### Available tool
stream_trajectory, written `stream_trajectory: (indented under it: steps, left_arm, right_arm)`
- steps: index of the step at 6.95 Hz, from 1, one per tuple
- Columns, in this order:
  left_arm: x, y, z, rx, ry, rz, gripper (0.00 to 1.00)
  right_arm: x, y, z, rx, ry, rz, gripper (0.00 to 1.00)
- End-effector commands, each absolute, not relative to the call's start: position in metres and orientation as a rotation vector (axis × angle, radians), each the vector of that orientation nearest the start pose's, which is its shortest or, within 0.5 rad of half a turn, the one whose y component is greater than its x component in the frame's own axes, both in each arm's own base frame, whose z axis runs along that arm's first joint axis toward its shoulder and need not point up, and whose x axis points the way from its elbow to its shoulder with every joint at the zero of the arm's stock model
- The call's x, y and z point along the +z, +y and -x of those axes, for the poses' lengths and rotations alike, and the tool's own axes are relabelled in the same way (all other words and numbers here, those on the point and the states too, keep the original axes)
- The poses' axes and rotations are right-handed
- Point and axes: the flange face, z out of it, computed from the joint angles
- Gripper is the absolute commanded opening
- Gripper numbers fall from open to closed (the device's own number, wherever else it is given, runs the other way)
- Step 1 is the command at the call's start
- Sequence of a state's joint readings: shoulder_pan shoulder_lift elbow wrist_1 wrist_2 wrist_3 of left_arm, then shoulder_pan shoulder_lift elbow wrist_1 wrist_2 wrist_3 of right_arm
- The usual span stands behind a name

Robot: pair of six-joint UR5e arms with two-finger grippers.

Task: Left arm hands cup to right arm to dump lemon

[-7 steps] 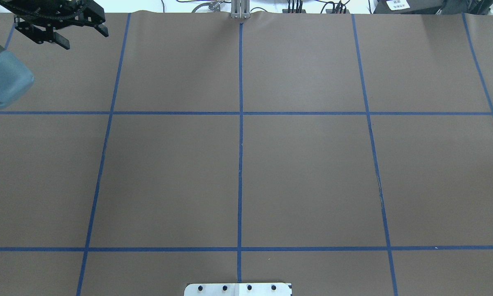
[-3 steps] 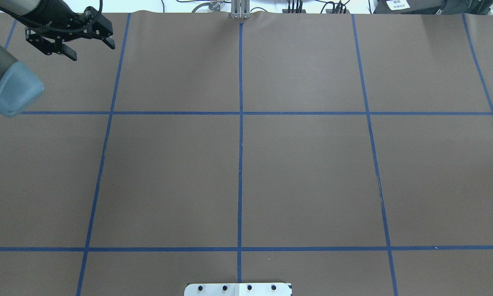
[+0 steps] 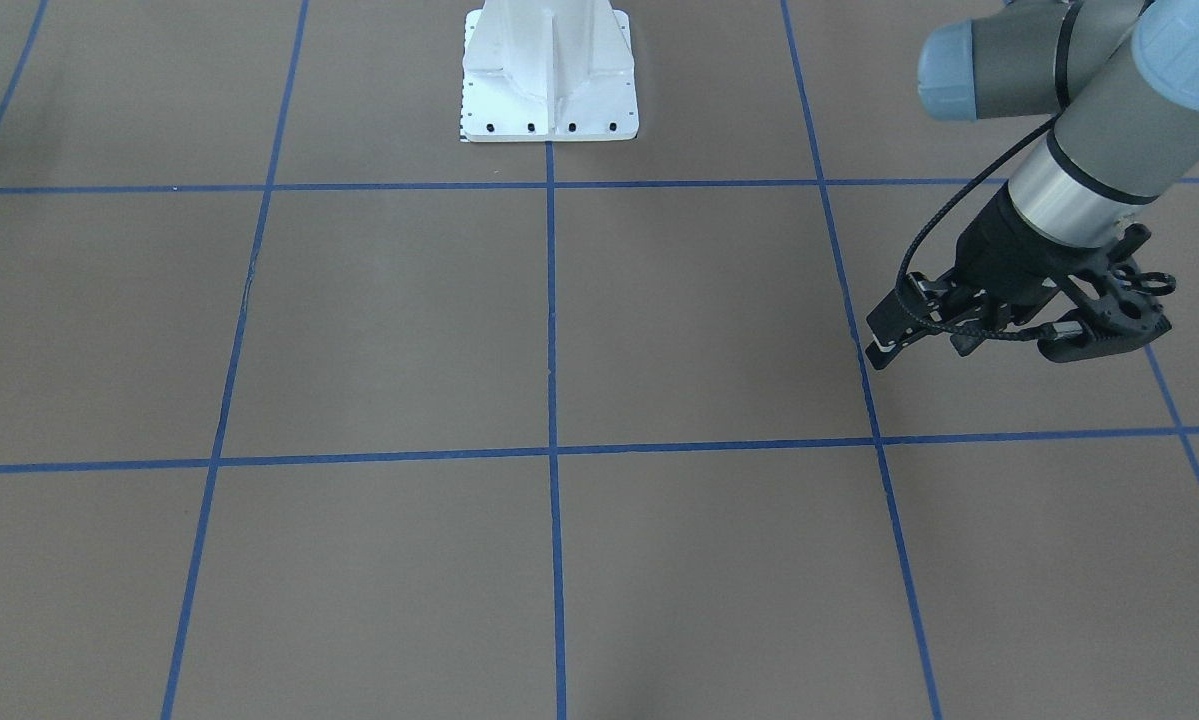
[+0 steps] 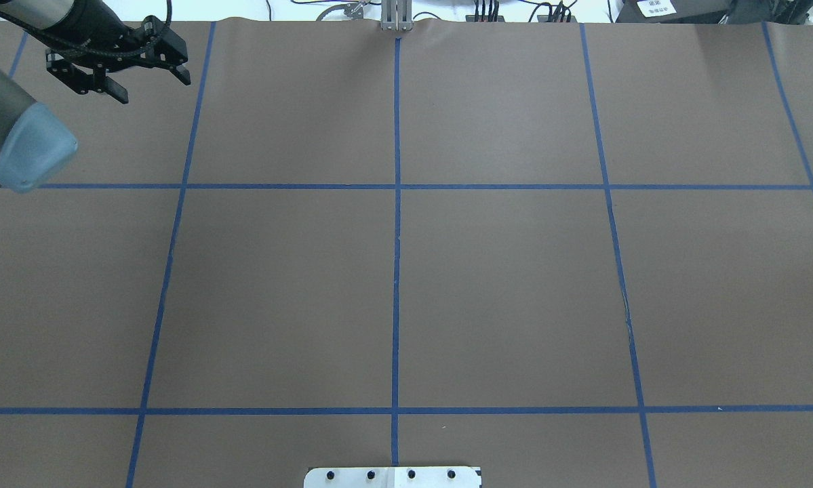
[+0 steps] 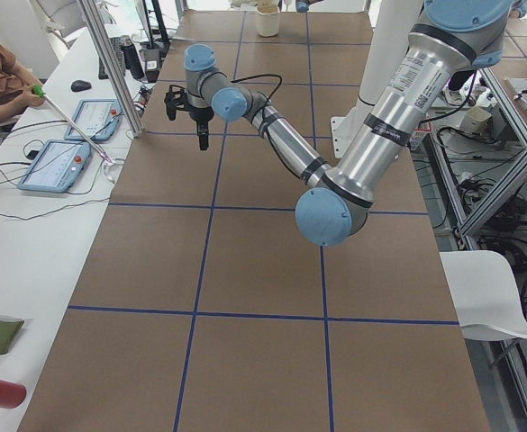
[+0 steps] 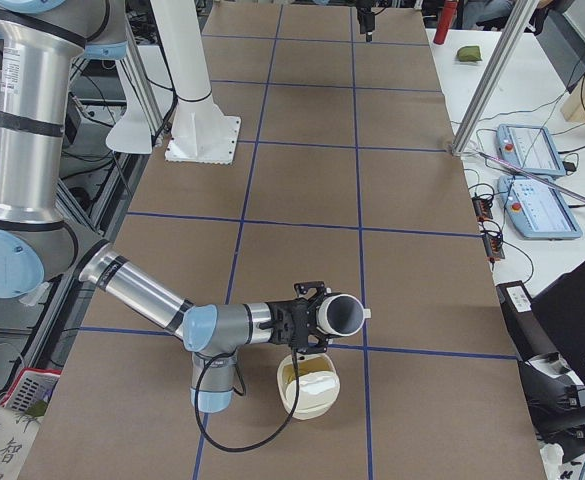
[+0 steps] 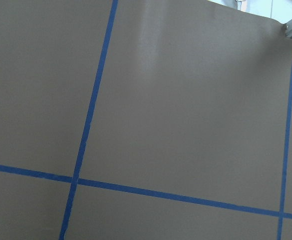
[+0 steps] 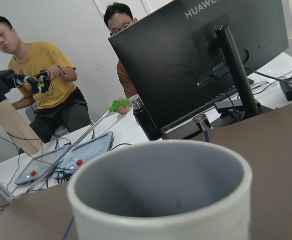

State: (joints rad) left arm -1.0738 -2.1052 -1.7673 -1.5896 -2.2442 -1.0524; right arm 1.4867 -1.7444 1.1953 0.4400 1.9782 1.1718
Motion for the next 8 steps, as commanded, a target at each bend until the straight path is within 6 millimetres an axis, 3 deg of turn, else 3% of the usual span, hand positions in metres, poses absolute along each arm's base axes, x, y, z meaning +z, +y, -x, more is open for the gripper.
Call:
stream_trajectory:
  steps: [1, 4, 5, 7, 8]
  left_arm:
    - [0.262, -0.595, -0.243, -0.263, 0.955, -0.056, 1.00]
    - [0.266, -0.597, -0.243, -0.263, 0.954, -0.051, 1.00]
    - [0.264, -0.596, -0.244, -0.259, 0.958, -0.048, 1.00]
    - [0.267, -0.597, -0.244, -0.264, 0.952, -0.049, 1.00]
    - [0.267, -0.596, -0.243, -0.264, 0.955, -0.042, 1.00]
  right_arm:
    - [0.642, -0.445, -0.060, 0.493, -0.973, -1.012, 0.00]
    - [0.560, -0.548, -0.036, 0.362, -0.802, -1.030, 0.00]
    - [0.537, -0.571, -0.007, 0.309, -0.715, -1.047, 0.00]
    - [0.486, -0.601, 0.077, 0.231, -0.575, -1.048, 0.00]
    - [0.463, -0.605, 0.118, 0.190, -0.532, -1.051, 0.00]
